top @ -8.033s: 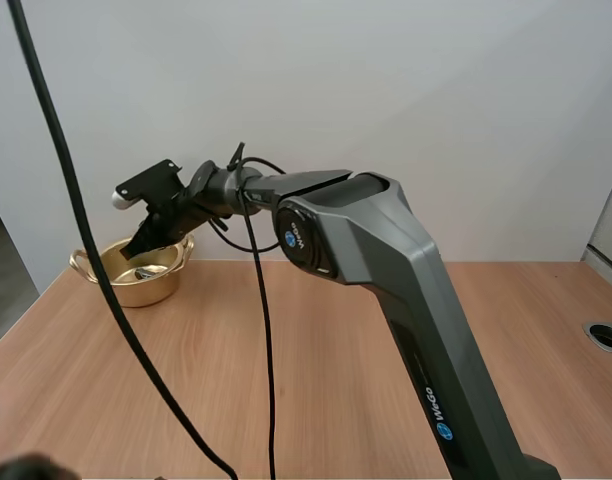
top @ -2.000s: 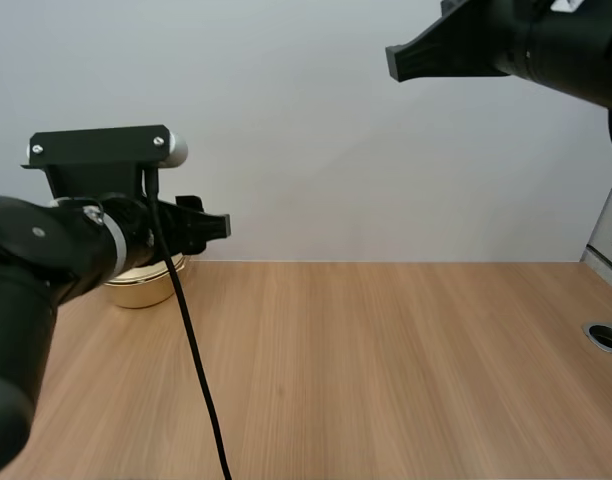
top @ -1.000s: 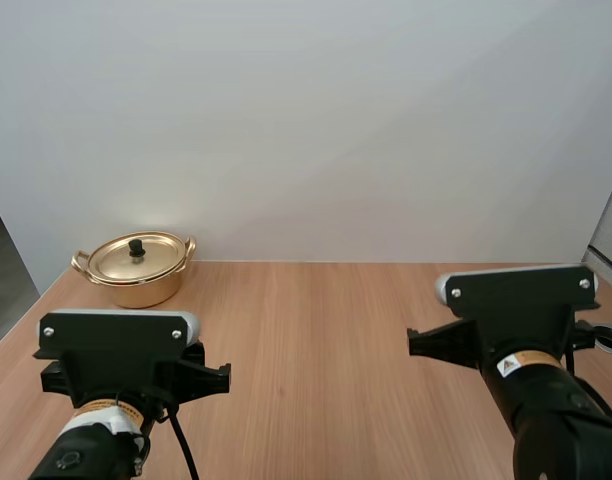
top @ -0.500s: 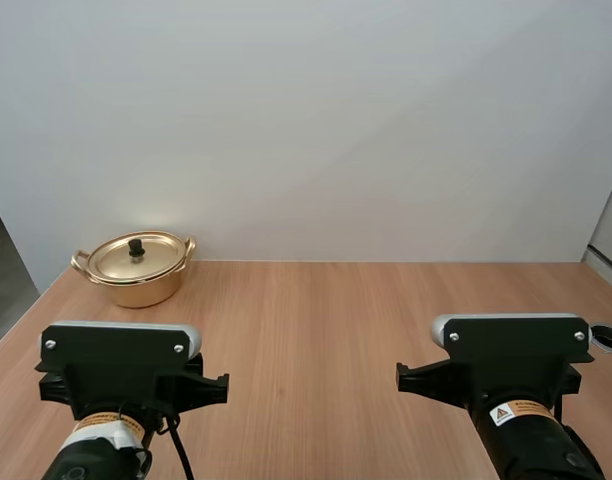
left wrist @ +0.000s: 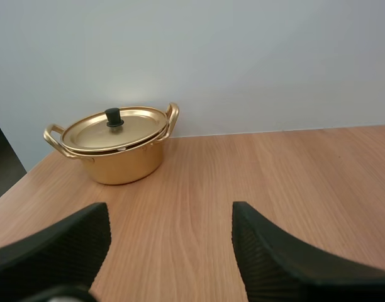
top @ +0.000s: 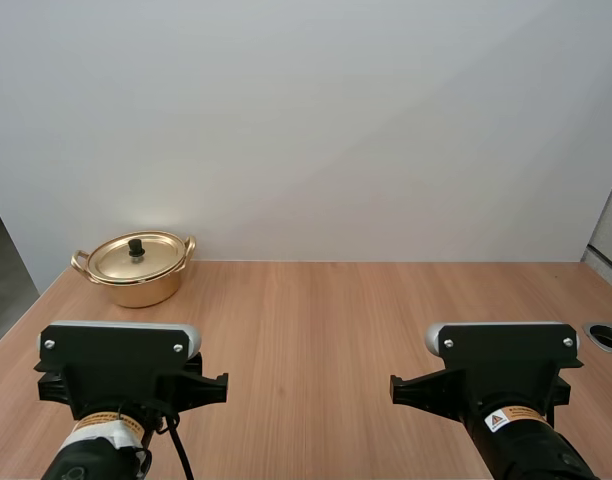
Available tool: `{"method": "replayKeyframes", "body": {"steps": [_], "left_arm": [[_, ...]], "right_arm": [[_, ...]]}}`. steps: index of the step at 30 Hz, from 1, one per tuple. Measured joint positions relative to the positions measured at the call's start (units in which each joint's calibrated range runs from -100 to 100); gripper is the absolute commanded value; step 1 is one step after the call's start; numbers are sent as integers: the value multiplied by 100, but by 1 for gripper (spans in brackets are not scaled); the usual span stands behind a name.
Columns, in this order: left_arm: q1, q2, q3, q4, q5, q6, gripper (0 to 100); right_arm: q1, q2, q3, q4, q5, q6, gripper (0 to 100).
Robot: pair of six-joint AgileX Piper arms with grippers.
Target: Open the pot, put the car inside, and close it
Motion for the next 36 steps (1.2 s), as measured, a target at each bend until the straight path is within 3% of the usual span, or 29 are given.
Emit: {"method": "replayKeyframes", "body": {"steps": [17,21,32,36], "left_arm": [[0,0,0,0,-33,0,92],[0,0,0,0,-33,0,92],[0,0,0,0,-33,0,92],[0,0,0,0,-33,0,92]], "right_arm": [[0,0,0,-199,-243,0,0],[0,0,0,-335,-1378,94,0],[53,0,0,-1727,-757,1522,0],[187,0,0,-1863,-208,1751,0]]}}
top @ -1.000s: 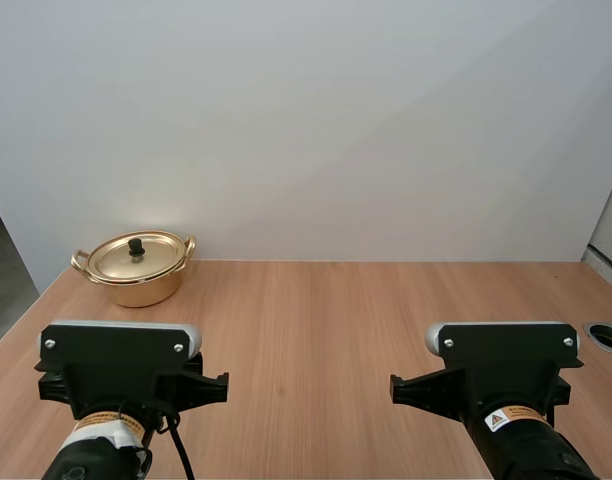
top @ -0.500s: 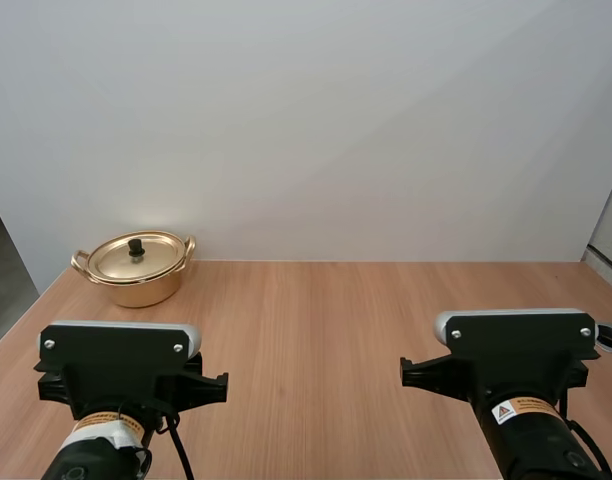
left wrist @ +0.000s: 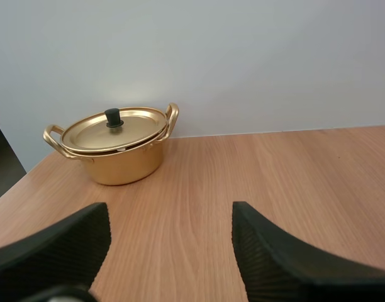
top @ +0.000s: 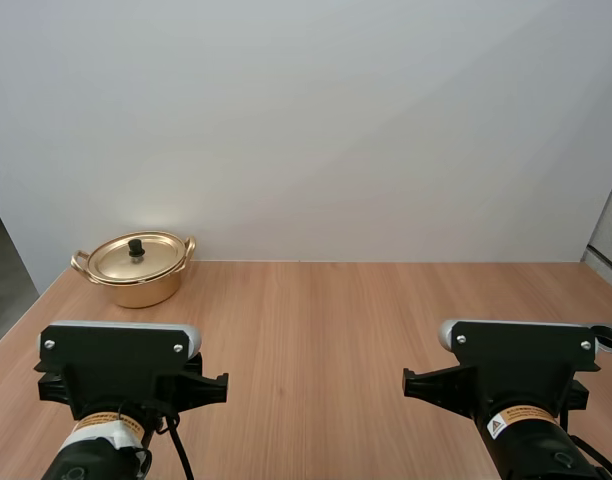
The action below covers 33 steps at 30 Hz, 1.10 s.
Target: Open the pot, put the car inside, and close it
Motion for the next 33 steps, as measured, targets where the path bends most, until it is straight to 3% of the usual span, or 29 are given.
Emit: {"method": "replayKeyframes", "body": {"steps": [13,14,15,17,19,33], "left_arm": [[0,0,0,0,0,0,91],[0,0,0,0,0,0,86],[0,0,0,0,0,36,75],[0,0,0,0,148,182,43],[0,0,0,0,174,375,0],[0,0,0,7,174,325,0]], "right_arm": [[76,0,0,0,15,0,0],[76,0,0,0,15,0,0],[76,0,0,0,15,0,0],[76,0,0,0,15,0,0],[76,0,0,0,15,0,0],[76,0,0,0,15,0,0]]}}
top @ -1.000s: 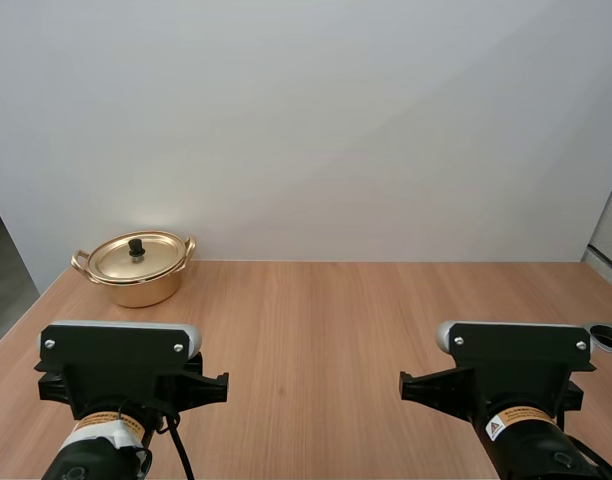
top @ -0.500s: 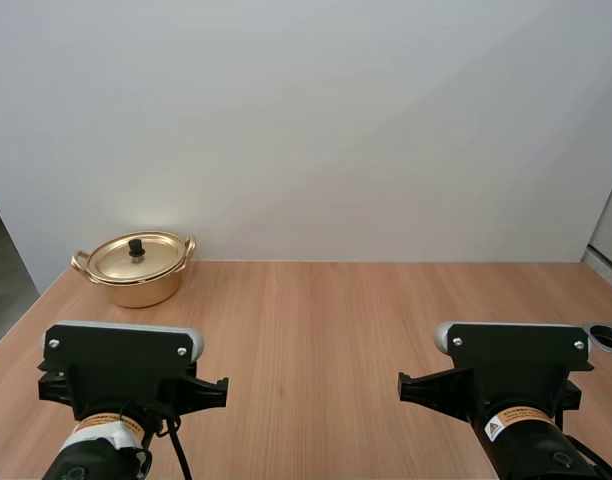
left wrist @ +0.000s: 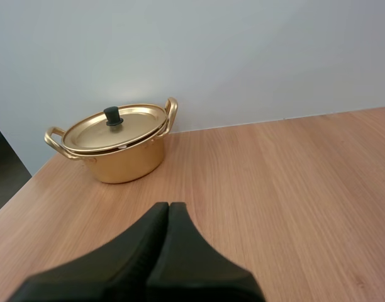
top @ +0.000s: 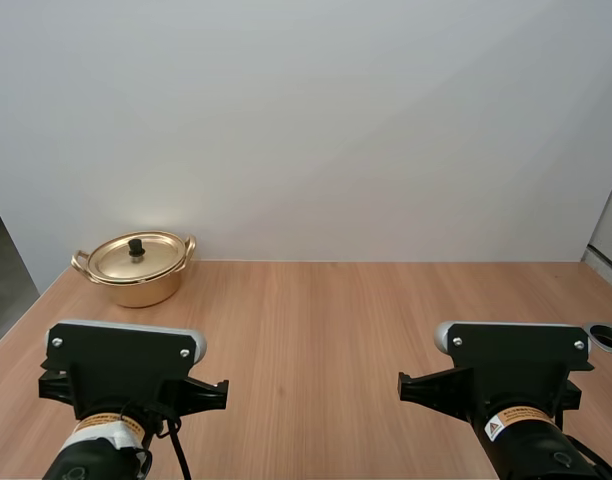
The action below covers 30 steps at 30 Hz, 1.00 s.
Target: Open the pot, put the car inside, and close it
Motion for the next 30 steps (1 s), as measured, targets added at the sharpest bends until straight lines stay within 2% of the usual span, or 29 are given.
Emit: {"method": "replayKeyframes", "body": {"steps": [19,27,30], "left_arm": [[0,0,0,0,-60,0,0],[0,0,0,0,-60,0,0],[0,0,0,0,-60,0,0]], "right_arm": [[0,0,0,0,0,0,0],[392,0,0,-140,54,-28,0],[431,0,0,-140,54,-28,0]]}}
